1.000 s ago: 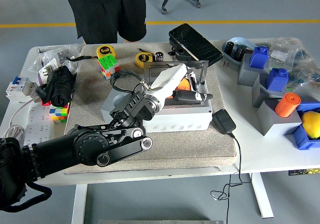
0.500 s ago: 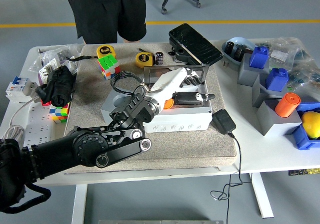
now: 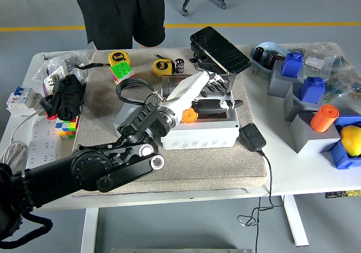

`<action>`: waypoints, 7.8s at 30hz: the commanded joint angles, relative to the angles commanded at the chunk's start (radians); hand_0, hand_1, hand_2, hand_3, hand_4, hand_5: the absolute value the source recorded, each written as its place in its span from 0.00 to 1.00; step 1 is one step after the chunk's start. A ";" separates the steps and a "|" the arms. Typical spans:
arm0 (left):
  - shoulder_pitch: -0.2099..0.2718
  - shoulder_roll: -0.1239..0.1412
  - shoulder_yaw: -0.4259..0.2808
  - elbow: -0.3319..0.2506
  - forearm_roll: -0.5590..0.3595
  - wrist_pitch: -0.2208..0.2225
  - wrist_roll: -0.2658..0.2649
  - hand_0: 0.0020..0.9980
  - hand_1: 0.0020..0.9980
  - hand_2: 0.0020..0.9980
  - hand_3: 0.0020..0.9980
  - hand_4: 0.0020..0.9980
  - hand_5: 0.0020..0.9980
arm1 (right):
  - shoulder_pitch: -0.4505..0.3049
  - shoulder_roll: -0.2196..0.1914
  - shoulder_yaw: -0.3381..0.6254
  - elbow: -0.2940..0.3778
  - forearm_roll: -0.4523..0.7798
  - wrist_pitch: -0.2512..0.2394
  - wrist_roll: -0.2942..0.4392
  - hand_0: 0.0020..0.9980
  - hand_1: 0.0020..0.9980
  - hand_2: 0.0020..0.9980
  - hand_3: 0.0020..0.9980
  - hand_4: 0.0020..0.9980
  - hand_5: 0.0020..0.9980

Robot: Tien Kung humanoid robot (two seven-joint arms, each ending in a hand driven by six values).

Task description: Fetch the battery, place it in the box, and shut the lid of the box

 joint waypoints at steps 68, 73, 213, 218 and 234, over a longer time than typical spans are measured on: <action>0.031 0.085 -0.175 -0.141 -0.253 0.002 -0.215 0.66 0.70 0.66 0.69 1.00 0.61 | -0.005 0.001 0.003 0.002 0.002 0.000 0.003 0.57 0.64 0.67 0.59 0.95 0.48; 0.018 0.089 -0.176 -0.083 -0.132 -0.081 -0.119 0.79 0.78 0.74 0.75 1.00 0.64 | -0.002 0.002 0.006 0.003 0.000 -0.001 0.003 0.57 0.64 0.67 0.59 0.95 0.48; 0.503 0.226 -0.955 -0.059 -0.570 -0.078 -0.341 0.46 0.59 0.60 0.64 1.00 0.58 | 0.024 0.024 -0.008 -0.013 0.024 -0.005 -0.001 0.57 0.64 0.67 0.58 0.95 0.49; 0.504 0.229 -0.960 -0.058 -0.567 -0.081 -0.336 0.46 0.59 0.60 0.64 1.00 0.58 | 0.022 0.024 -0.007 -0.014 0.024 -0.004 -0.001 0.57 0.64 0.67 0.58 0.95 0.49; 0.502 0.228 -0.964 -0.056 -0.567 -0.083 -0.336 0.46 0.58 0.60 0.64 1.00 0.58 | 0.020 0.024 -0.001 -0.013 0.022 -0.006 0.001 0.57 0.64 0.67 0.58 0.94 0.49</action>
